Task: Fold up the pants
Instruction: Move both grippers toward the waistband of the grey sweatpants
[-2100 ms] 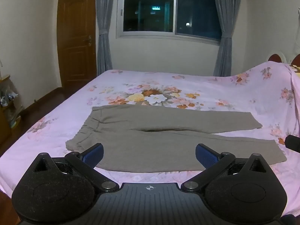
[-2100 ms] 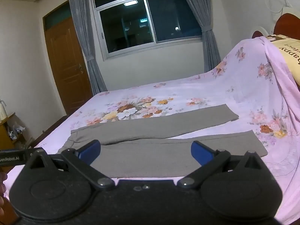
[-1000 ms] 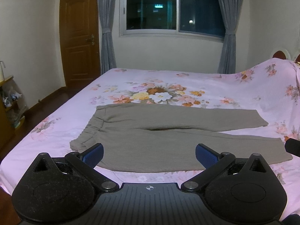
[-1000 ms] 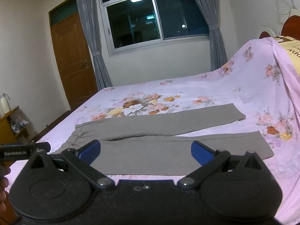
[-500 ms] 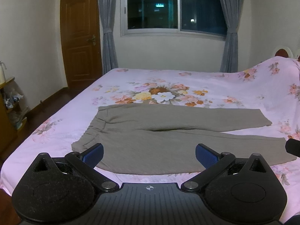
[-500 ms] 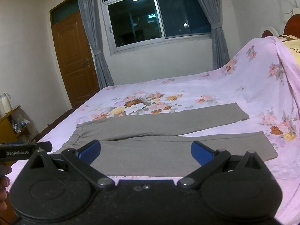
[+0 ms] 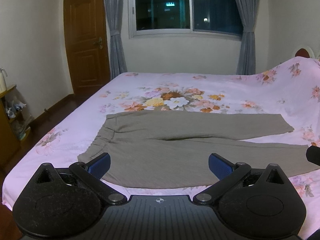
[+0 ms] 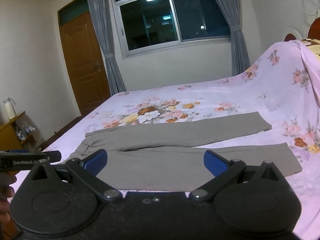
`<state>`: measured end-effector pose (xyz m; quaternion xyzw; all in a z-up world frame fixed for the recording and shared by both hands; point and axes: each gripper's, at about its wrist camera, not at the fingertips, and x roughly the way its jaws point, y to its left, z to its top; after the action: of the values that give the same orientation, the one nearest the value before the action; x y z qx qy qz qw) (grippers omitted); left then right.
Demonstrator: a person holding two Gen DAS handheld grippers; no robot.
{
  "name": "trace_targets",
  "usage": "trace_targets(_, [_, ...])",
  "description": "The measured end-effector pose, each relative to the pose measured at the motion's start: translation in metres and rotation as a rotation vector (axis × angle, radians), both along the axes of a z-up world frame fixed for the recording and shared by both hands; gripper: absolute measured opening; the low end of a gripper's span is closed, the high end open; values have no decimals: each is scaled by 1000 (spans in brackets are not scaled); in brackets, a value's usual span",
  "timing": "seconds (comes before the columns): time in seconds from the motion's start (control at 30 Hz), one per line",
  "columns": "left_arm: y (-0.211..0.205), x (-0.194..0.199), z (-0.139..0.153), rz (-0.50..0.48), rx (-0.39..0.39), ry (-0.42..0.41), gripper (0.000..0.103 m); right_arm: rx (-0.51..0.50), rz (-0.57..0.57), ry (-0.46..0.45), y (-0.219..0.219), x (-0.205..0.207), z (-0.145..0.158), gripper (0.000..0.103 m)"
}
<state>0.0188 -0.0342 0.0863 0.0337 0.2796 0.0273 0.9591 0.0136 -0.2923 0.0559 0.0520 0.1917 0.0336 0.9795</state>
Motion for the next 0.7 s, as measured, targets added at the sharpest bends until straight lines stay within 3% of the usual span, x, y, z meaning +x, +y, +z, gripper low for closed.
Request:
trace_targets(0.23, [3, 7, -4, 12, 9, 9, 103, 35, 1, -16, 1, 4, -2, 103])
trace_targets(0.7, [11, 30, -12, 20, 39, 21, 103, -11, 46, -8, 13, 26, -6, 103])
